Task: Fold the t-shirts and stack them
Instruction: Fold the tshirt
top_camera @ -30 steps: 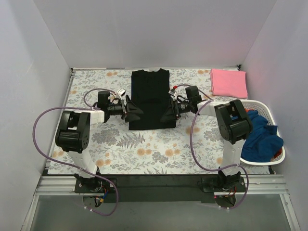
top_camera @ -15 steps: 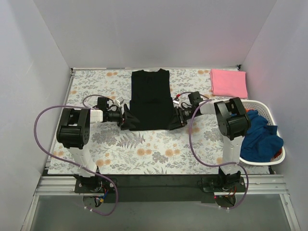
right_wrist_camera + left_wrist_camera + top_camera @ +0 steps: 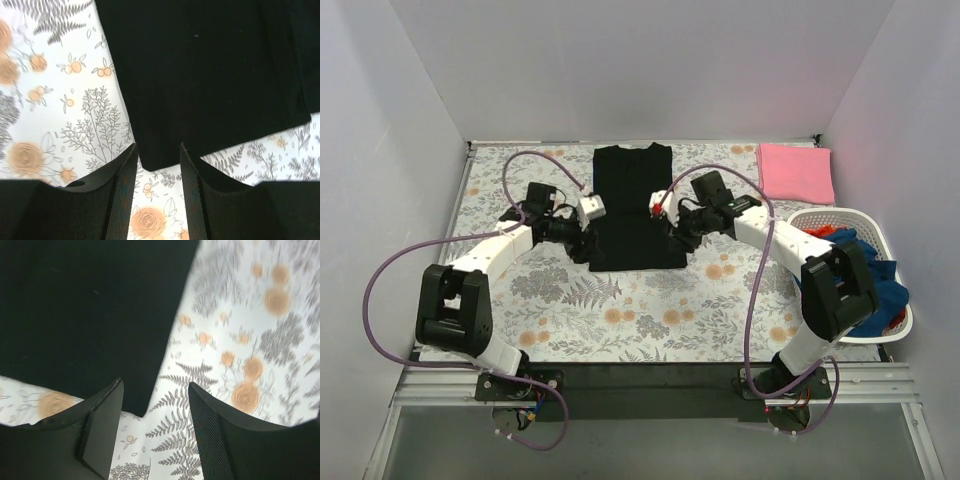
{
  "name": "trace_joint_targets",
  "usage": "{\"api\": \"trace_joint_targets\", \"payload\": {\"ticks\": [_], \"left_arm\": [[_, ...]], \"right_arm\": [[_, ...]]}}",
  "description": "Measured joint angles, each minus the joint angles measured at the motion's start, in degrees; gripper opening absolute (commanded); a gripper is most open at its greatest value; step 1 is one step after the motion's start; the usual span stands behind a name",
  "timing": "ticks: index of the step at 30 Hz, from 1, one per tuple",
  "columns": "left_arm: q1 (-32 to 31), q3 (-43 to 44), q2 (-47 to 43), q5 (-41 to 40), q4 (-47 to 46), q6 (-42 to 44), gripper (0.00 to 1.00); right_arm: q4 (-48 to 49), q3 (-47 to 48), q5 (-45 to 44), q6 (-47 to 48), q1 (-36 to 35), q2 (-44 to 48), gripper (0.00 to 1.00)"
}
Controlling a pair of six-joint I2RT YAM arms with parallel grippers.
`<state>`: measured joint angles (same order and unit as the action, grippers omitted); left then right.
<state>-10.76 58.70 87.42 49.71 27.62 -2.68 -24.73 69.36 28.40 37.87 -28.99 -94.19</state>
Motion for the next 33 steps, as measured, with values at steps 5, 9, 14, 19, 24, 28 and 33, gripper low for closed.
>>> {"api": "trace_joint_targets", "payload": {"ticks": [5, 9, 14, 19, 24, 28, 33], "left_arm": [[-5.31, -5.70, 1.36, -5.64, 0.66, 11.26, 0.52], [-6.80, -7.82, 3.30, -8.96, -2.95, 13.75, 0.52], [-8.00, -10.54, 5.49, -12.31, -6.78, 14.95, 0.52], [-8.52, -10.60, 6.78, -13.31, -8.59, 15.61, 0.50], [-8.76, -10.58, 7.06, -14.25, -9.73, 16.33, 0.38], [-8.85, -10.58, 7.10, -15.78, -9.94, 17.97, 0.34], [-9.05, -10.58, 6.88, -16.98, -9.57, 20.09, 0.34]], "right_arm": [[2.67, -6.36, -6.56, 9.46, -4.63, -0.07, 0.47], [5.40, -10.91, -10.32, 14.71, -5.01, -1.16, 0.48], [7.96, -12.59, -12.63, 17.70, -5.11, -3.61, 0.48], [10.12, -13.03, -13.29, 19.15, -5.44, -4.07, 0.45], [12.17, -13.57, -13.35, 20.09, -5.53, -4.55, 0.22], [13.81, -14.47, -13.68, 21.18, -5.60, -4.42, 0.04], [14.43, -14.93, -13.90, 21.51, -5.64, -4.11, 0.01]]}}
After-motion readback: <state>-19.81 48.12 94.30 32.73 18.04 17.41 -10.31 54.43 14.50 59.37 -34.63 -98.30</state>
